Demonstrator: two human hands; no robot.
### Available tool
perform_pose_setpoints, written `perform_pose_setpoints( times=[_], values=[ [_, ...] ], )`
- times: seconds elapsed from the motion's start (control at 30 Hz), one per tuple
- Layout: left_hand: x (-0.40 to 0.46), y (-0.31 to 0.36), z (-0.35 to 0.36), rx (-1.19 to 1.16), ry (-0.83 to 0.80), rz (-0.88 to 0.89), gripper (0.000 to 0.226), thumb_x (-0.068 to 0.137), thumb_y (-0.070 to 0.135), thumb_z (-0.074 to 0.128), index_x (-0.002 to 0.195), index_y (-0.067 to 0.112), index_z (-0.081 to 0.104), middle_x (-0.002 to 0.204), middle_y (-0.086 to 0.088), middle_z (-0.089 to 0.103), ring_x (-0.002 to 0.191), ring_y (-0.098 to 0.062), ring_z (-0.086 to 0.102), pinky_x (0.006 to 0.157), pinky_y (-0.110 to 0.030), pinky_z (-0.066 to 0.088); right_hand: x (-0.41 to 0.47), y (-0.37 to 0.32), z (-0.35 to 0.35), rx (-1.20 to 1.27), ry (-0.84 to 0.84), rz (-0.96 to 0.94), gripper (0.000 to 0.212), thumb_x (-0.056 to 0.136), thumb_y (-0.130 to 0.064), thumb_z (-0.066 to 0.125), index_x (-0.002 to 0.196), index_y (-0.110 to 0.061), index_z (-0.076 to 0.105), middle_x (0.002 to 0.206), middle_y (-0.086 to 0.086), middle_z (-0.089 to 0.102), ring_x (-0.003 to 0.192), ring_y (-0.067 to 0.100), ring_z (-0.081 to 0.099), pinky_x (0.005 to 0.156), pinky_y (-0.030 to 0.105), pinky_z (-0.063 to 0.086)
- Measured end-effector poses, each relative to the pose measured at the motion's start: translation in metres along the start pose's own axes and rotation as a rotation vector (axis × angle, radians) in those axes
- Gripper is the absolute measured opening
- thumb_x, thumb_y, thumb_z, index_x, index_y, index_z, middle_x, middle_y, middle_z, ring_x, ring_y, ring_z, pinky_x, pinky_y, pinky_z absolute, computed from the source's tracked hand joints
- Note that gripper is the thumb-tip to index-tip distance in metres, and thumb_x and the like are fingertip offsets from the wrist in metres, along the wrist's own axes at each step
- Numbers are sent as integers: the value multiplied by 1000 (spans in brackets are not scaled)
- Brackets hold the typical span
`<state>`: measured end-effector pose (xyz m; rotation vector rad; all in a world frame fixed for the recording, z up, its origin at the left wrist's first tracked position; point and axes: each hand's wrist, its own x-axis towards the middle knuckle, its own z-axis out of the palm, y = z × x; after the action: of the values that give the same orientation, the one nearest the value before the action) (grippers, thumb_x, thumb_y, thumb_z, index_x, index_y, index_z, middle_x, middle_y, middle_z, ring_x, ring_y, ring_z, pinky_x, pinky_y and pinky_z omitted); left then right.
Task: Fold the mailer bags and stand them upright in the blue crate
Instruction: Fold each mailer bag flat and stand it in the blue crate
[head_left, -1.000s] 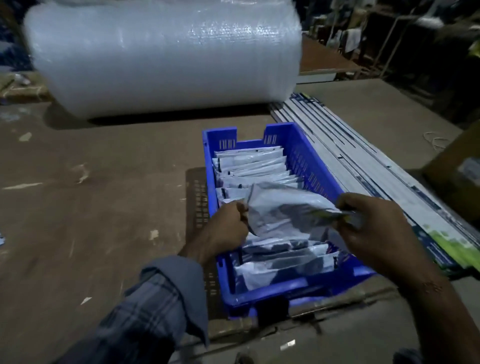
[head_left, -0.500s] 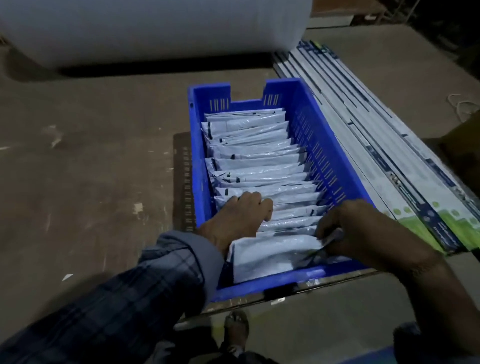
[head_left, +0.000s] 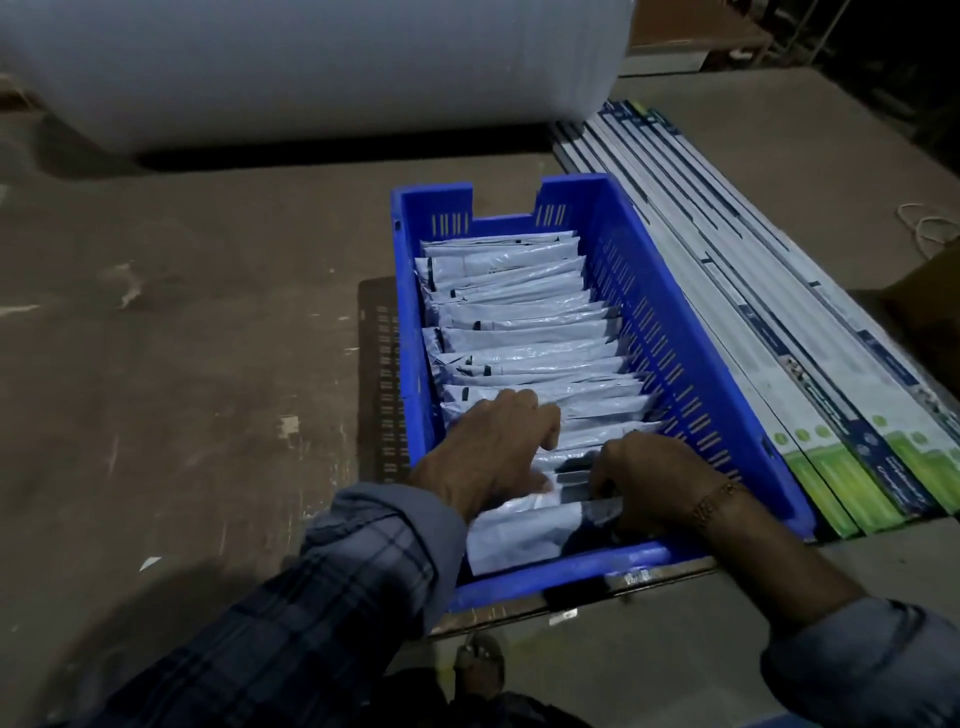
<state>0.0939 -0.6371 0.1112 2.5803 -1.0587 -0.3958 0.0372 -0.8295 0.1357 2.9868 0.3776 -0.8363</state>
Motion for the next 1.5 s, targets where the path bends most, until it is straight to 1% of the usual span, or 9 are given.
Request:
perform_pose_setpoints(
  times=[0.1,0.23,0.37,0.5,0.63,0.77,0.93,1.33,1.5],
  values=[
    [-1,8,-8,-160,149,55,10,101,29,65,111,28,64,109,8,62,103,-16,59,91,-44,51,-10,4,-15,223,-66,18,32,70,-44,89,97,-30,81,92,-11,76,81,5,69,77,31,60],
    [-13,10,-24,-282,429,71,22,104,25,63,126,30,64,116,12,66,91,-5,57,83,-34,52,-12,-12,-15,199,-28,39,9,73,-23,86,80,-28,82,72,-9,74,70,7,68,75,29,61],
    [-39,-9,-53,-407,666,60,29,103,20,65,132,24,65,118,11,67,94,-6,62,85,-25,52,-6,-26,-15,183,-58,106,19,66,-16,87,64,-31,75,74,-6,76,73,11,70,74,32,62],
    [-77,-63,-67,-459,831,-79,28,102,15,66,129,21,66,117,6,68,99,-11,65,84,-25,52,-7,-51,-38,241,45,150,41,71,-32,93,107,-31,75,101,-6,74,97,14,69,88,35,59],
    [-123,-140,-68,-521,943,-263,24,102,11,65,123,22,69,114,3,72,102,-12,69,86,-27,54,4,-110,-74,269,306,94,31,86,-42,79,113,-28,73,94,-8,76,97,16,68,85,39,58],
    [-181,-218,-67,-457,931,-384,26,103,16,66,128,19,67,118,-2,69,105,-13,66,89,-14,48,26,-187,-100,193,457,102,28,93,-50,68,104,-24,71,94,4,72,89,27,67,75,36,54],
    [-287,-329,-47,-349,810,-646,37,102,37,61,139,33,57,126,1,61,110,-22,62,91,-42,55,66,-274,-125,7,623,143,19,95,-36,64,103,-20,71,95,8,73,92,34,66,80,41,55],
    [-478,-492,-4,-104,768,-1236,54,79,34,68,131,20,63,133,-17,51,112,-46,50,91,-60,51,240,-520,-93,235,374,-199,28,94,-39,58,114,-24,71,106,3,75,99,28,70,81,41,59],
    [-519,-546,-13,-227,591,-1246,104,70,56,88,154,13,45,141,-17,52,131,-40,47,112,-54,37,300,-606,-78,285,308,-319,27,88,-28,60,111,-22,72,105,10,74,96,33,69,81,42,57]
  ],
)
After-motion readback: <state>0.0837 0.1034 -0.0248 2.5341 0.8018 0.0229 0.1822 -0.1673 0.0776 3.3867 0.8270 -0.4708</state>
